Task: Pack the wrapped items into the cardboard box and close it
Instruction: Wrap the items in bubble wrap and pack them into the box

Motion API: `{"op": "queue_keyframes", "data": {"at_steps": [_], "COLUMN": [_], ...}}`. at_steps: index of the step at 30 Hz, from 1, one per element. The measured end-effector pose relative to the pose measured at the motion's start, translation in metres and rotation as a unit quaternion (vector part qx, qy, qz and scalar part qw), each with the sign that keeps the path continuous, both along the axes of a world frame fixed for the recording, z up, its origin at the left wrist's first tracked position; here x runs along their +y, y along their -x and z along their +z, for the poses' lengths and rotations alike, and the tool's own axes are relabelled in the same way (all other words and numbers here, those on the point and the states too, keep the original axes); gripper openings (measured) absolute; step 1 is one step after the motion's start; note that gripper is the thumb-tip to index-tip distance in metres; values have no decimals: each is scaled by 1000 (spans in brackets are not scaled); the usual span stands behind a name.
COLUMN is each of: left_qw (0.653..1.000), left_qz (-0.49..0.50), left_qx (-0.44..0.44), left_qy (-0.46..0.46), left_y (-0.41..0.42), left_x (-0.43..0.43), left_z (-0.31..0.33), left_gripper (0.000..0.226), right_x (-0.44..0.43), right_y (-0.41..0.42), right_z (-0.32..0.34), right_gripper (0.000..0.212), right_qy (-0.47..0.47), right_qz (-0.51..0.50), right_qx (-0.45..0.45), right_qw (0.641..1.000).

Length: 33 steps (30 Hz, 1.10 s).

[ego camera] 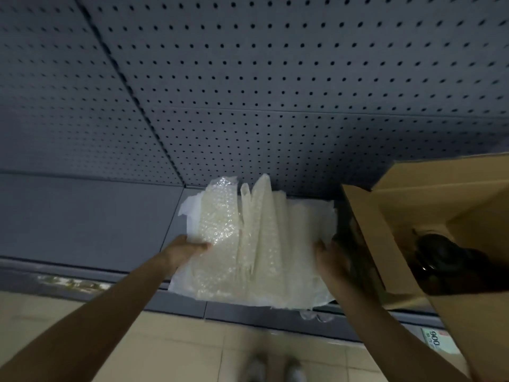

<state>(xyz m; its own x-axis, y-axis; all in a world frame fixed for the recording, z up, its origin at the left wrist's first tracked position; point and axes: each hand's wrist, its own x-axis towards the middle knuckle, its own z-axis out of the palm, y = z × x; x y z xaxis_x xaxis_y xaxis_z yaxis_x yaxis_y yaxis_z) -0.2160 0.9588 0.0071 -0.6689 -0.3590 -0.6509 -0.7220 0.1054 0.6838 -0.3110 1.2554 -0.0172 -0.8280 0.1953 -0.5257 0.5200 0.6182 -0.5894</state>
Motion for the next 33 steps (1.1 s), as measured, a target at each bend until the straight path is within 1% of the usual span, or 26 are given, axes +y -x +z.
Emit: {"op": "queue_keyframes", "data": {"at_steps": [2, 3, 4, 5, 7, 8, 10, 12, 14, 17, 18, 20, 23, 27, 30, 32, 33], "left_qw": [999, 997, 995, 994, 987, 982, 974, 967, 963, 949, 943, 933, 932, 947, 939, 946, 954], "left_qz": [30, 45, 54, 61, 70, 62, 36, 0, -37, -103, -125, -157, -185, -171, -156, -129, -118], "left_qx": [15, 20, 21, 20, 9, 3, 1, 23, 70, 108, 124, 154, 161, 175, 229, 254, 249], "left_qy": [31, 54, 75, 94, 148, 176, 224, 254, 259, 277, 284, 285, 268, 208, 201, 156, 120], "left_y": [-2, -1, 0, 1, 2, 2, 2, 2, 2, 1, 1, 2, 2, 3, 10, 17, 20], "left_x": [7, 10, 12, 13, 10, 10, 12, 16, 19, 31, 37, 47, 55, 56, 54, 57, 59], "left_z": [-2, -2, -2, -4, -5, -3, 2, 8, 12, 19, 21, 23, 24, 30, 45, 67, 81], "left_gripper": [18, 22, 33, 52, 89, 100, 111, 109, 100, 78, 71, 62, 56, 45, 35, 32, 30], "right_x": [-5, -11, -19, -28, -50, -61, -81, -94, -100, -102, -101, -99, -86, -67, -59, -54, -52], "right_y": [-9, -16, -25, -34, -49, -55, -59, -59, -56, -52, -49, -46, -41, -35, -28, -23, -21], "right_z": [8, 15, 26, 37, 59, 68, 81, 86, 86, 80, 78, 73, 72, 81, 106, 129, 141], "right_gripper": [58, 59, 57, 55, 55, 58, 70, 85, 98, 104, 102, 92, 70, 62, 49, 40, 37], "right_qy": [-74, -97, -110, -114, -82, -60, -54, -76, -95, -114, -105, -55, 39, 151, 192, 217, 240], "right_qz": [-2, 7, 24, 48, 102, 128, 164, 182, 186, 182, 172, 133, 74, 14, -1, 5, 9], "right_qx": [40, 82, 132, 176, 230, 238, 231, 196, 148, 86, 65, 36, 42, 40, 70, 86, 90], "right_qw": [996, 992, 985, 977, 964, 961, 957, 961, 967, 973, 977, 989, 996, 988, 979, 972, 967]}}
